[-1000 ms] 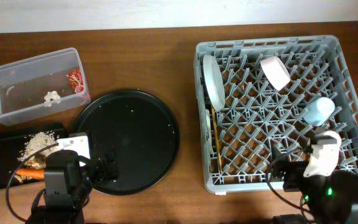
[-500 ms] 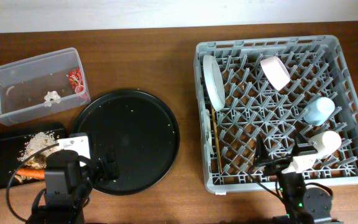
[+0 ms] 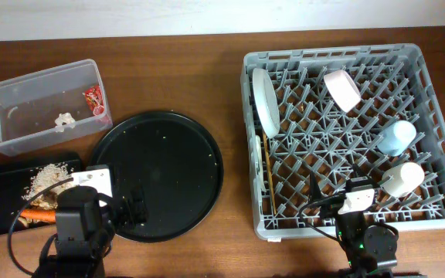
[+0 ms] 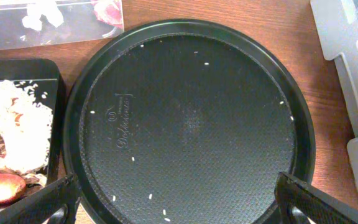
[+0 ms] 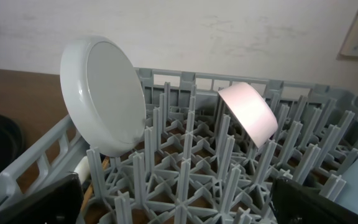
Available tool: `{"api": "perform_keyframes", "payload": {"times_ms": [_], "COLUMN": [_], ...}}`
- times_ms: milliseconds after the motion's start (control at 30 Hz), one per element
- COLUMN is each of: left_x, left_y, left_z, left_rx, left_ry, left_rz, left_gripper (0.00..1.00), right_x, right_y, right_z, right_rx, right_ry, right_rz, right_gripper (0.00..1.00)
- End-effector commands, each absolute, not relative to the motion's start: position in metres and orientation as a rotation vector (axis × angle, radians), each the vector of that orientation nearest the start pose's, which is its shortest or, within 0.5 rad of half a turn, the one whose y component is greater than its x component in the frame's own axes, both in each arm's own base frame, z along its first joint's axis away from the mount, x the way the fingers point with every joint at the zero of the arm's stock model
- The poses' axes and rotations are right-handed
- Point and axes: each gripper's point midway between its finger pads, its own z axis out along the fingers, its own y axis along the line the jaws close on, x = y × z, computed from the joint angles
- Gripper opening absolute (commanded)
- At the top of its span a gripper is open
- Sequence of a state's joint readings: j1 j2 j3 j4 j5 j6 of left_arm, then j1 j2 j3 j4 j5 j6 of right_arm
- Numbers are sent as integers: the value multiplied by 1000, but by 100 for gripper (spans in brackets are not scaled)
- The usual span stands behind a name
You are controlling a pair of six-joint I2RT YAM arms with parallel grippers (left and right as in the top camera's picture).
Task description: Sort waste into correct bins and load items into the dishwasher rack
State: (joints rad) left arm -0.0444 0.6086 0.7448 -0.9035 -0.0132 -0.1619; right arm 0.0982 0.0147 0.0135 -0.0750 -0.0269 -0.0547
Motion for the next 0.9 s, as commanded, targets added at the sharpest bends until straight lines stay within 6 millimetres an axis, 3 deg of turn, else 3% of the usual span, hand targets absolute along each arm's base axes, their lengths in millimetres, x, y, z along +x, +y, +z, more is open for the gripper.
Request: {"api": "perform_keyframes", "payload": {"times_ms": [0,867], "left_x": [214,208], "left_y": [-5,-3], "left_z": [186,189], "left_rx": [-160,-164], "left_ry": [2331,2309], "left_rz": [-80,-67], "left_gripper": [99,99], "right_x": [244,244], "right_y": [32,32], "right_z": [157,157], "right_rx": [-171,-171], "right_ry": [1635,1635], "right_rz": [61,61], "right_gripper": [99,99]}}
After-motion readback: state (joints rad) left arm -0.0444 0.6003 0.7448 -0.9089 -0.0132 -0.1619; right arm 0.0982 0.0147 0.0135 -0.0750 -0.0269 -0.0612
